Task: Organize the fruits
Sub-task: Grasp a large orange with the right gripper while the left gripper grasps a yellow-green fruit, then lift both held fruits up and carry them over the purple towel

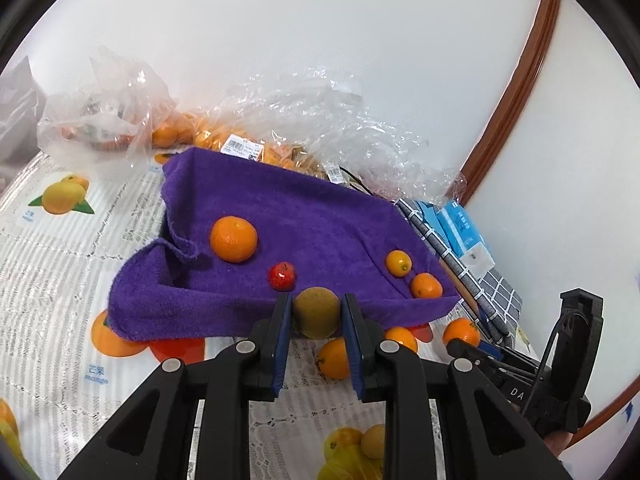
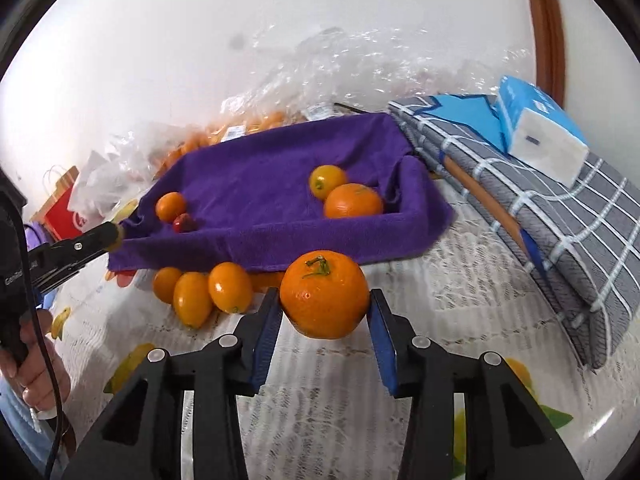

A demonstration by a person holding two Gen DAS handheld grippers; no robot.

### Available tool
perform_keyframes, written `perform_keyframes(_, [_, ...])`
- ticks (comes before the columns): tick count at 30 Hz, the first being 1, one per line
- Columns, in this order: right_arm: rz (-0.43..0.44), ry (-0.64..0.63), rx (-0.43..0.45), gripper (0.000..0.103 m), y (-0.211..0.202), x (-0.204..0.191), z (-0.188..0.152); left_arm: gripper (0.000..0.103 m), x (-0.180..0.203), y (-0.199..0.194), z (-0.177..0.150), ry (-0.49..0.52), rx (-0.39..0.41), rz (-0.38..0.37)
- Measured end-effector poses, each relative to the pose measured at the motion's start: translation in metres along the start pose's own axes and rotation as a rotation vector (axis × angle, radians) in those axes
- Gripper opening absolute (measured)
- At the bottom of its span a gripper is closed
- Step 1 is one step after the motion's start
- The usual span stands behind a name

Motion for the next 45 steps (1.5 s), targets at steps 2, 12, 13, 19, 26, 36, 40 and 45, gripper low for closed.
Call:
perform_keyframes(2, [-0.017,0.018,-0.004,0.043,-0.005,0.002,0.002,0.024,-0.001,-0.007,0.001,0.003,0.014,0.003])
perform_keyframes(12, [-0.027,-0.054,0.105,0.043,-0.056,-0.030,0.053,0.024,-0.013,-0.033,0.033,-0.013,0.024,0.051])
perform_keyframes(13, [-0.028,-0.059,0.112,0.043,-0.058,-0.032,0.057,0.024,-0.014,-0.035,0.037,-0.014,0.024,0.060])
perform_keyframes(19, [-0.021,-0.058,0.121,0.043,-0.054,-0.039,0.079,0.024,-0.010,-0.047,0.058,0.030,0.032,0.100])
perform_keyframes(26, [-0.056,-0.028,0.144,0.043,-0.052,-0.028,0.102,0.024,-0.024,-0.058,0.084,0.034,0.051,0.145])
perform_keyframes(36, [-0.068,-0.022,0.201,0.043,-0.034,-0.015,0.132,0.024,-0.038,-0.030,0.114,0.022,0.051,0.197])
perform_keyframes(40, [-0.059,-0.006,0.201,0.043,-0.017,-0.011,0.139,0.024,-0.034,-0.008,0.118,0.034,0.034,0.200])
perform_keyframes(45, [-0.065,-0.008,0.184,0.043,0.009,-0.007,0.144,0.024,-0.032,0.025,0.116,0.034,-0.004,0.193])
Point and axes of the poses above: each gripper's, at about its wrist camera, not at the fingertips, and y roughly the way its jaws point, x to its right, z to its top, the point moved 2 cm from there along y, roughly the way its jaws point, and after that the axes turned 4 degrees about x, right-handed, at the moved point
